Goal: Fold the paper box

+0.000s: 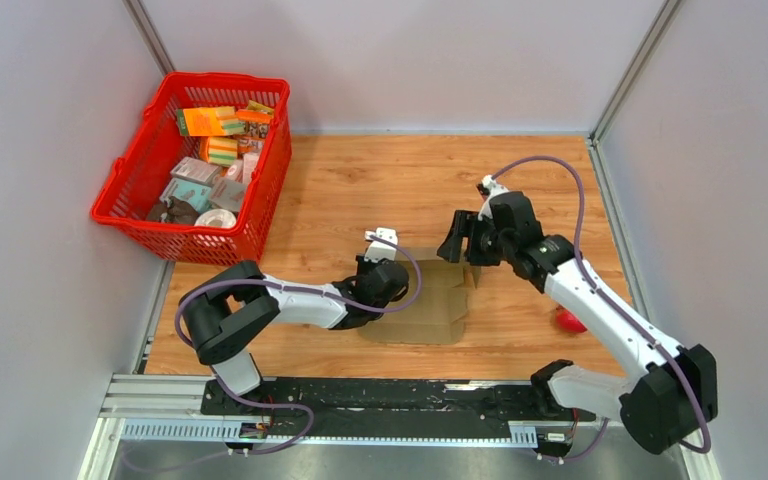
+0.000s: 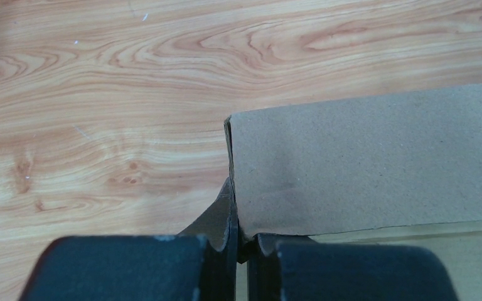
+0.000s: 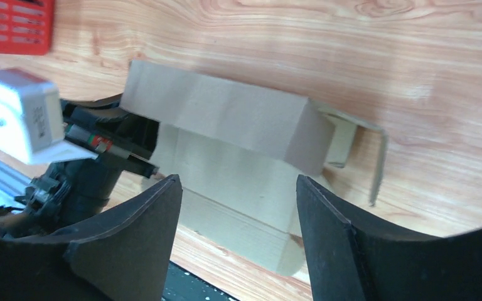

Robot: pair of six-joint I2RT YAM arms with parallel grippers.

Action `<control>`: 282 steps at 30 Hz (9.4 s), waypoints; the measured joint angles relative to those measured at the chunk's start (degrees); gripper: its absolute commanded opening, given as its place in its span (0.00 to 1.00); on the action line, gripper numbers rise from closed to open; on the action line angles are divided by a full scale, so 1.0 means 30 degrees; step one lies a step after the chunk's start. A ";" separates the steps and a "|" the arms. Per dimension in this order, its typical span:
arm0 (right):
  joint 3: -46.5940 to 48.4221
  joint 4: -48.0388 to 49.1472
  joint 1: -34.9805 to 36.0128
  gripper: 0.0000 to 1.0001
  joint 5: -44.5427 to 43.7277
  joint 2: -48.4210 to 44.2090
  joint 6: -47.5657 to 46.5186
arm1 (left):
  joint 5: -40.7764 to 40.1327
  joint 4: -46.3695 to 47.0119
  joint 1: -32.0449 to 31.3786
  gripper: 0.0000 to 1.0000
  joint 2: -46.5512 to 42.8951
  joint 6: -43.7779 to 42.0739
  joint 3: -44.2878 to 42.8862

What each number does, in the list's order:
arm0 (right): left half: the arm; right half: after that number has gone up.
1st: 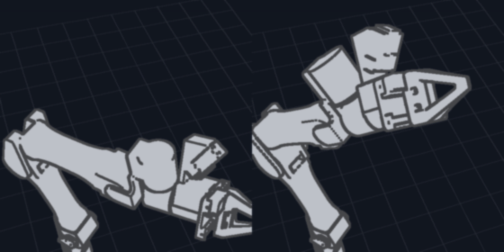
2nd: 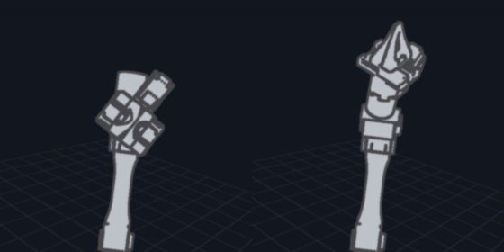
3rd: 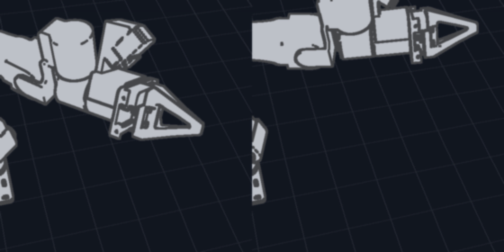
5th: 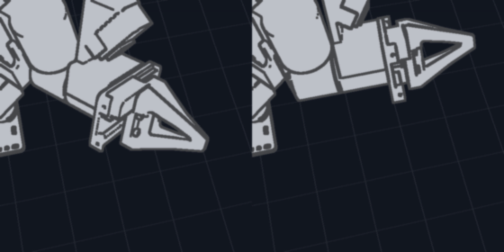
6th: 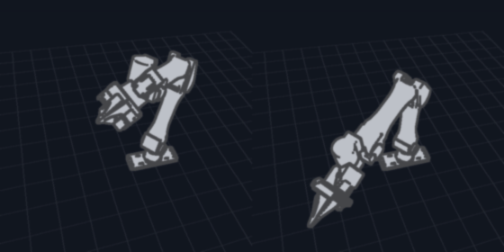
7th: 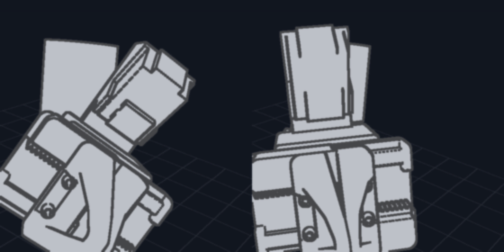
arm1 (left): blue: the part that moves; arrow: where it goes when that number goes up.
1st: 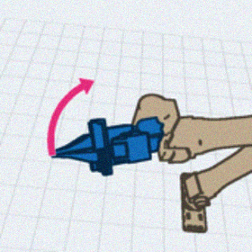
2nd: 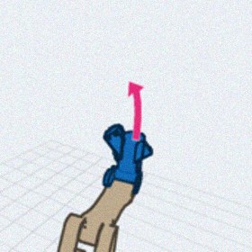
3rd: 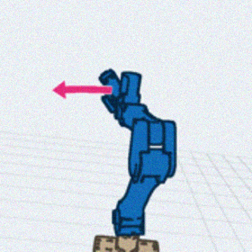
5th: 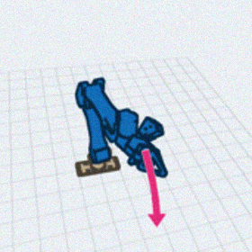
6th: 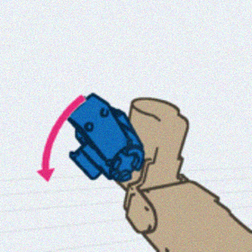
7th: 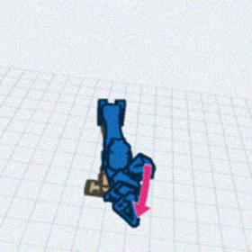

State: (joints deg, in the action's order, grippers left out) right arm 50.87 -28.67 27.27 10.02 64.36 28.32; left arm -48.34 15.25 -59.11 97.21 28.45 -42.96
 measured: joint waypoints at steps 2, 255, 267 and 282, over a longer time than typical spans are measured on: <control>0.1217 -0.0984 0.0000 0.66 -0.0415 0.0984 -0.0539 | -0.0015 0.0087 0.0000 0.00 -0.0386 -0.0131 0.0444; -0.3220 -0.0641 0.1763 0.76 -0.8335 -0.5472 0.0291 | 0.0459 0.5654 0.0073 0.00 -0.2186 -0.1042 0.4707; -0.2892 -0.1115 0.1253 0.73 -0.6812 0.0095 -0.2178 | 0.0590 0.5661 0.0073 0.00 -0.2186 -0.1049 0.4707; -0.4590 0.4554 0.4182 0.72 -0.5595 0.2047 -0.4262 | 0.0510 0.5668 0.0087 0.00 -0.2186 -0.1071 0.4707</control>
State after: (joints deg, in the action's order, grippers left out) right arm 37.10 -15.00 39.81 -6.76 70.50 15.53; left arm -46.81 32.25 -58.85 90.65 25.23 -28.84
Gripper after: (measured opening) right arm 0.723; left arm 0.043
